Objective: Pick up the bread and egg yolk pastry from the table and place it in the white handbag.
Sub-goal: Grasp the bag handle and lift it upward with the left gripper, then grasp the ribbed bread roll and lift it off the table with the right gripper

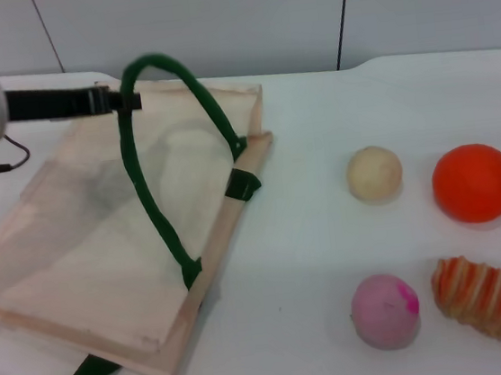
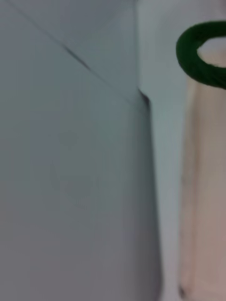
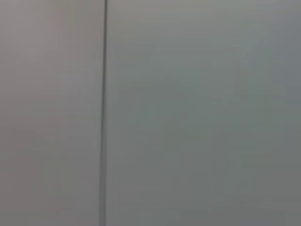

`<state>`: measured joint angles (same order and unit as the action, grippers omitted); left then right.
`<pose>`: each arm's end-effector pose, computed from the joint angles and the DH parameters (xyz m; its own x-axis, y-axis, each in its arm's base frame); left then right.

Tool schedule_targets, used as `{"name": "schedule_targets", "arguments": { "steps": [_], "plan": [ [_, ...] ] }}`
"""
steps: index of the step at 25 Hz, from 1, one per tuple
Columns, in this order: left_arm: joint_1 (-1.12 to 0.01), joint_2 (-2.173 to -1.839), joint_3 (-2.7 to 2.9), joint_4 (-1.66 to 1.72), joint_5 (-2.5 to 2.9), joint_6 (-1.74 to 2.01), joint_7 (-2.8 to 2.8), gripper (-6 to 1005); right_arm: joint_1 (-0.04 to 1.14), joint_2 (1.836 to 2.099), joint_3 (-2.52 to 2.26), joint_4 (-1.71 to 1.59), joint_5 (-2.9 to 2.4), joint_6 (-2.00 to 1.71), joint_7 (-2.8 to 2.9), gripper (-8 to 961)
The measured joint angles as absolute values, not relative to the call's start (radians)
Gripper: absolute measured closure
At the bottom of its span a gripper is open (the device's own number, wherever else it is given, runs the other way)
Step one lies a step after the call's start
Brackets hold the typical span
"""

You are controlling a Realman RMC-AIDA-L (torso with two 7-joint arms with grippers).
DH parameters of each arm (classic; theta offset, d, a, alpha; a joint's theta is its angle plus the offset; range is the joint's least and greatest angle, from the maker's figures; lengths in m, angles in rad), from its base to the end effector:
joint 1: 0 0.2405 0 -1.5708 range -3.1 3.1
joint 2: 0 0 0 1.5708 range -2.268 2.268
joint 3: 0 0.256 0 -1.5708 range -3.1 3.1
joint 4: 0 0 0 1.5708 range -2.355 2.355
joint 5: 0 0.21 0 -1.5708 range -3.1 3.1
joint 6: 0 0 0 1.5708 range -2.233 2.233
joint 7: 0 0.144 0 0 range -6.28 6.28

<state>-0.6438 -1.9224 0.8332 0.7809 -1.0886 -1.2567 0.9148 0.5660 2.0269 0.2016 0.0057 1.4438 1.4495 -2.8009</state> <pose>-0.2531 0.4160 0.0750 0.4807 0.7046 0.5220 0.8723 -0.4448 -0.2029 0.2932 0.3554 0.0360 0.6257 0.2935 -0.7227 -0.6621 -0.2901 -0.6910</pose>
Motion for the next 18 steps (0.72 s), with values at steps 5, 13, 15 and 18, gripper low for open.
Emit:
{"name": "schedule_targets", "arguments": {
  "steps": [5, 13, 15, 18],
  "plan": [
    [-0.625, -1.918, 0.655, 0.735, -1.227, -1.412, 1.100, 900, 0.579, 2.025, 0.132, -0.246, 1.277, 1.561, -2.482, 248],
    [-0.624, -1.910, 0.443, 0.630, -1.324, -1.598, 1.309, 900, 0.642, 2.024, 0.046, -0.652, 0.945, 1.766, -2.082, 277],
    [-0.624, -1.907, 0.424, 0.615, -1.336, -1.620, 1.333, 900, 0.650, 2.027, 0.020, -0.742, 0.874, 1.811, -2.005, 278],
    [-0.622, -1.904, 0.418, 0.607, -1.351, -1.629, 1.345, 900, 0.652, 2.031, 0.006, -0.822, 0.774, 1.884, -1.951, 280]
  ]
}}
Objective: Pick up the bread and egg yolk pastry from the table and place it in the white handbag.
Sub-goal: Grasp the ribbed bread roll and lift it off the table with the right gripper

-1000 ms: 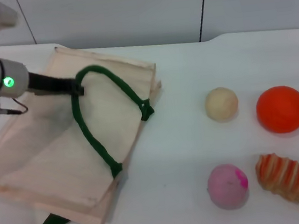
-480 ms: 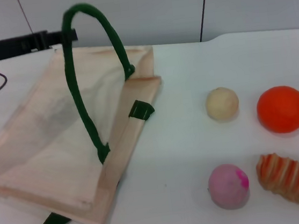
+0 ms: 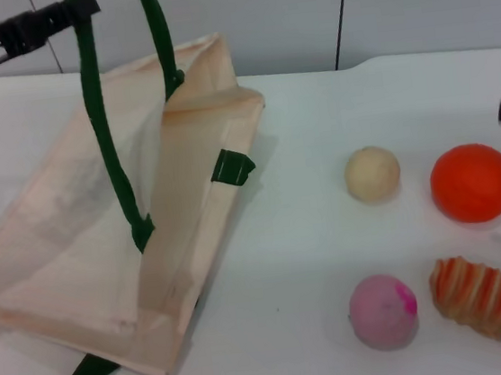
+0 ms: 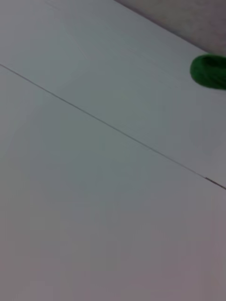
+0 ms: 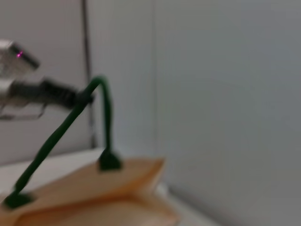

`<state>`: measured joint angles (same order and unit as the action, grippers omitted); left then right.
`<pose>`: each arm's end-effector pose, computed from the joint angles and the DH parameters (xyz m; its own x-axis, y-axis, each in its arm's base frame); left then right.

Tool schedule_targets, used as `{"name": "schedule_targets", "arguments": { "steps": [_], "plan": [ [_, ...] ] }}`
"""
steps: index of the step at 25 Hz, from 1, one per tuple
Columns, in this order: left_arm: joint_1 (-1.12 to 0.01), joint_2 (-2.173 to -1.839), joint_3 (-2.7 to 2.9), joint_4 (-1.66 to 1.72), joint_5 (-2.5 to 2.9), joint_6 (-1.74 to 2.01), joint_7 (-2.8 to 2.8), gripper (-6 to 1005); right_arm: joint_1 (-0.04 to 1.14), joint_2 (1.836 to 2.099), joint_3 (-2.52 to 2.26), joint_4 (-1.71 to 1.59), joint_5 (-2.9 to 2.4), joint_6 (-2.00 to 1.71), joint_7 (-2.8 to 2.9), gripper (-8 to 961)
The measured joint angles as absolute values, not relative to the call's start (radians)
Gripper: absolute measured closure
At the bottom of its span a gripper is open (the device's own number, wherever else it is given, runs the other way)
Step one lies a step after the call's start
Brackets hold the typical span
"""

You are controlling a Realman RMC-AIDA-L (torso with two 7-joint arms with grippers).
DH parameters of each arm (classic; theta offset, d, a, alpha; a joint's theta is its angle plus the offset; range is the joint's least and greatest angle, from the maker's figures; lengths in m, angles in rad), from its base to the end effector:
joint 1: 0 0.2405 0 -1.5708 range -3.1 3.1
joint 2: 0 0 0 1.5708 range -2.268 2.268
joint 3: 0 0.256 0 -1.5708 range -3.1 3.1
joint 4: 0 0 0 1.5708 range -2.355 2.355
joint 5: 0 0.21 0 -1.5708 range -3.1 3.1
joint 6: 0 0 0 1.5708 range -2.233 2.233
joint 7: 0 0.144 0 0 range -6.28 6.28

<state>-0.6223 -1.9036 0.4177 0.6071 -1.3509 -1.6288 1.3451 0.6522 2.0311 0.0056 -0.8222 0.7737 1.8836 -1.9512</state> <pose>-0.2482 0.3805 0.1203 0.4133 0.4094 0.8134 0.7130 -0.7011 -0.0093 0.2753 0.3303 0.0943 0.8208 -0.1067 -0.5611 -0.3620 -0.8571 -0.3666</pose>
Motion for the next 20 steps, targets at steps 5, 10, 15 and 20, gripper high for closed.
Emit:
{"name": "schedule_targets", "arguments": {
  "steps": [5, 10, 15, 20],
  "plan": [
    [-0.608, -1.903, 0.391, 0.607, -1.372, -1.630, 1.348, 900, 0.667, 2.037, -0.001, -0.853, 0.545, 1.914, -1.920, 284],
    [-0.585, -1.893, 0.366, 0.607, -1.391, -1.631, 1.349, 900, 0.709, 2.048, -0.010, -0.847, 0.342, 1.894, -1.897, 287],
    [-0.571, -1.888, 0.357, 0.607, -1.409, -1.633, 1.347, 900, 0.715, 2.048, -0.040, -0.846, 0.305, 1.887, -1.867, 288],
    [-0.567, -1.881, 0.348, 0.608, -1.412, -1.633, 1.345, 900, 0.716, 2.048, -0.111, -0.846, 0.270, 1.864, -1.822, 288]
  ]
}}
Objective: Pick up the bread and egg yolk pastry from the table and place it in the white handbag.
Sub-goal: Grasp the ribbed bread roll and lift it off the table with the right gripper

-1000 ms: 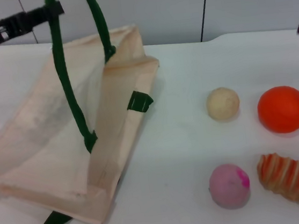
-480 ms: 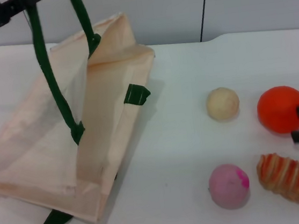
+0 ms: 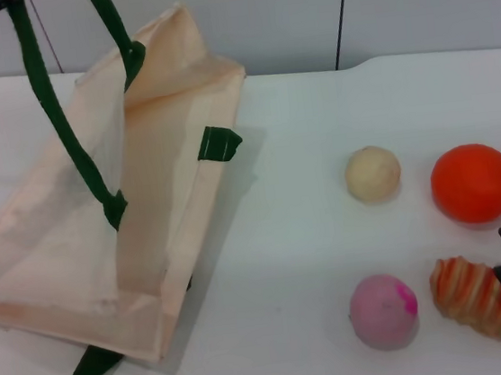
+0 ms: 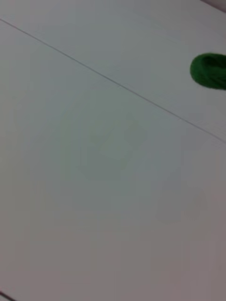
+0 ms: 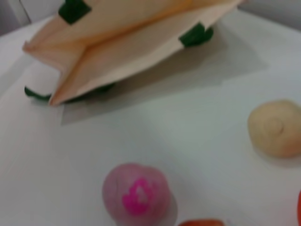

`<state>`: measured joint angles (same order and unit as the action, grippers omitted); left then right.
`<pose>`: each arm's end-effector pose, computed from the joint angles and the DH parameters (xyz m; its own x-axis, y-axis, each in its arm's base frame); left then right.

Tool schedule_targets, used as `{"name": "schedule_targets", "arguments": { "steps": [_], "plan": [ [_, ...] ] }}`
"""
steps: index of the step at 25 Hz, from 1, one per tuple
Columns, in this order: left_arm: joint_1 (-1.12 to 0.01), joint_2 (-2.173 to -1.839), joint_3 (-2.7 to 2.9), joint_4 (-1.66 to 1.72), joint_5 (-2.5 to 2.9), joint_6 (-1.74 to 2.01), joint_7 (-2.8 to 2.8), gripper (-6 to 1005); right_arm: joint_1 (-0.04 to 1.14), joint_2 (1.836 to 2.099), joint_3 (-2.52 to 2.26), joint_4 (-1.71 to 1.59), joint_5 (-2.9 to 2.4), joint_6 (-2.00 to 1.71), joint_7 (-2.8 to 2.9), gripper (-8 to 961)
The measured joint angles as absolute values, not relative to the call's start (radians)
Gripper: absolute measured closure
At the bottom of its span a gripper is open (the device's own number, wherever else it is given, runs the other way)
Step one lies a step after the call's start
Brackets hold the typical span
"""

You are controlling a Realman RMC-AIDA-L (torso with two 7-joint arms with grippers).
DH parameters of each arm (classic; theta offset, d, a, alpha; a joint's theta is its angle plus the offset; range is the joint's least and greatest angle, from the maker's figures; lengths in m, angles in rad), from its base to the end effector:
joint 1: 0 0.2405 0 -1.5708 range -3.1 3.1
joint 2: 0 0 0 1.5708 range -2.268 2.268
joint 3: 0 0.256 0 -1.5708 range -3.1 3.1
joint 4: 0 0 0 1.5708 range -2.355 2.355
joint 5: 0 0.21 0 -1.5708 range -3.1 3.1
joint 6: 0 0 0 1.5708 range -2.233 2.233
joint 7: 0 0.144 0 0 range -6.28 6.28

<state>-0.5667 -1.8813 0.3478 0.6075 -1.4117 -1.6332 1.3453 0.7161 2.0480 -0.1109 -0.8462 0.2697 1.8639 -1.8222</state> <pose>-0.2703 0.3689 0.1478 0.3384 0.3420 0.8766 0.7545 -0.6554 -0.0355 0.2980 0.3133 0.0559 0.8912 -0.4349 -0.1293 -0.4488 -0.8867 -0.1107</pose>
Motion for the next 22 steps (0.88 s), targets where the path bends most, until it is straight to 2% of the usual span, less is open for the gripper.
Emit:
{"name": "schedule_targets", "arguments": {
  "steps": [22],
  "plan": [
    [-0.551, -1.876, 0.325, 0.606, -1.425, -1.634, 1.341, 900, 0.755, 2.045, -0.441, -0.710, 0.267, 1.702, -1.580, 285]
  ]
}}
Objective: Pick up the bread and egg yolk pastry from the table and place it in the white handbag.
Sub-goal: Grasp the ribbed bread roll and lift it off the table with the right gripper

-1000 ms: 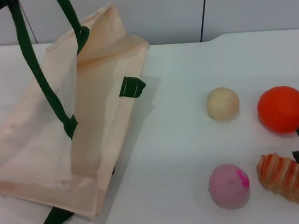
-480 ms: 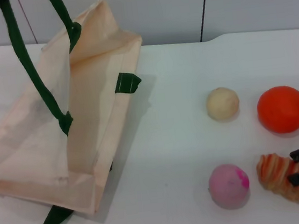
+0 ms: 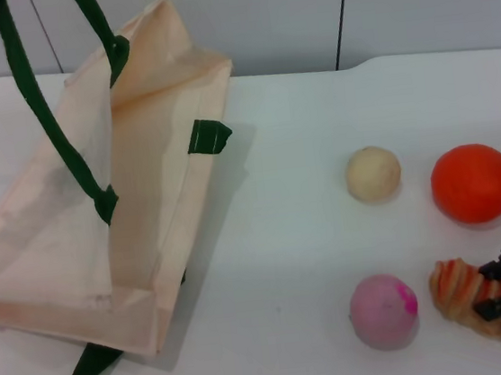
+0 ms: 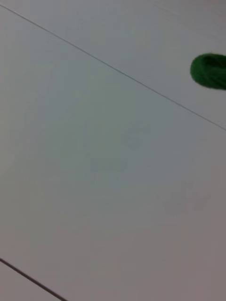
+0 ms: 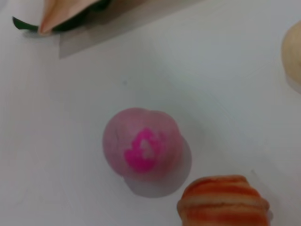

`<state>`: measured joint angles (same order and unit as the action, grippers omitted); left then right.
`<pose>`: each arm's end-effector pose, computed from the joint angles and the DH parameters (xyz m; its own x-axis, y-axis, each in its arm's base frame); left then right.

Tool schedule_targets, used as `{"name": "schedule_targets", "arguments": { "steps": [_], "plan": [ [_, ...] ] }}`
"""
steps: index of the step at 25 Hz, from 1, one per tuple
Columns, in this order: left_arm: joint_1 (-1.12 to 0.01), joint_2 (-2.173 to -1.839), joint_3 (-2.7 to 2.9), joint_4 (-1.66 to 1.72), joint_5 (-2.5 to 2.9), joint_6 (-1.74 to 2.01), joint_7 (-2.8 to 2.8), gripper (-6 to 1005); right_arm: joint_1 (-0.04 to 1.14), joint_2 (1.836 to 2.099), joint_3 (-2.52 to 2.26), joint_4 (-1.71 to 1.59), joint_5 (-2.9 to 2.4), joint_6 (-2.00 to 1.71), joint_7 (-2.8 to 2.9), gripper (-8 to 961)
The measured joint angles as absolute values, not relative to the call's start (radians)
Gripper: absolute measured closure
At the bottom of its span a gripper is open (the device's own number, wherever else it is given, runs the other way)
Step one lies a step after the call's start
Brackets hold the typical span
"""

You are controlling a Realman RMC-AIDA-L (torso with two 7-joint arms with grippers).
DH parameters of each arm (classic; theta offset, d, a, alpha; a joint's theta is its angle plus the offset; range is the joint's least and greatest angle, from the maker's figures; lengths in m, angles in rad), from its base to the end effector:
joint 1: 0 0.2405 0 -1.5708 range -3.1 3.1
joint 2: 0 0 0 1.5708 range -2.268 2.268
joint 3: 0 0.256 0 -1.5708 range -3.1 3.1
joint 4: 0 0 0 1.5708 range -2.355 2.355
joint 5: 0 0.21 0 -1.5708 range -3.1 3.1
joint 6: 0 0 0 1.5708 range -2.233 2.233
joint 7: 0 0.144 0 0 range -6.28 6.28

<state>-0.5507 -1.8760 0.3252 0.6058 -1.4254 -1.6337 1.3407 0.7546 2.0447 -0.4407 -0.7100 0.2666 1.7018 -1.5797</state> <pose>-0.2772 0.3648 0.1550 0.3131 0.3253 0.8923 0.7691 -0.6380 -0.0373 0.2897 0.3309 0.0185 0.8487 -0.5133 0.1274 -0.5116 -0.8579 -0.0484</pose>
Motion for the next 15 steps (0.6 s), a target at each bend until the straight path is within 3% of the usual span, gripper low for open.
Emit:
{"name": "schedule_targets", "arguments": {
  "steps": [15],
  "plan": [
    [-0.548, -1.876, 0.325, 0.606, -1.431, -1.635, 1.339, 900, 0.820, 2.034, -0.459, -0.711, 0.279, 1.788, -1.553, 274]
  ]
}}
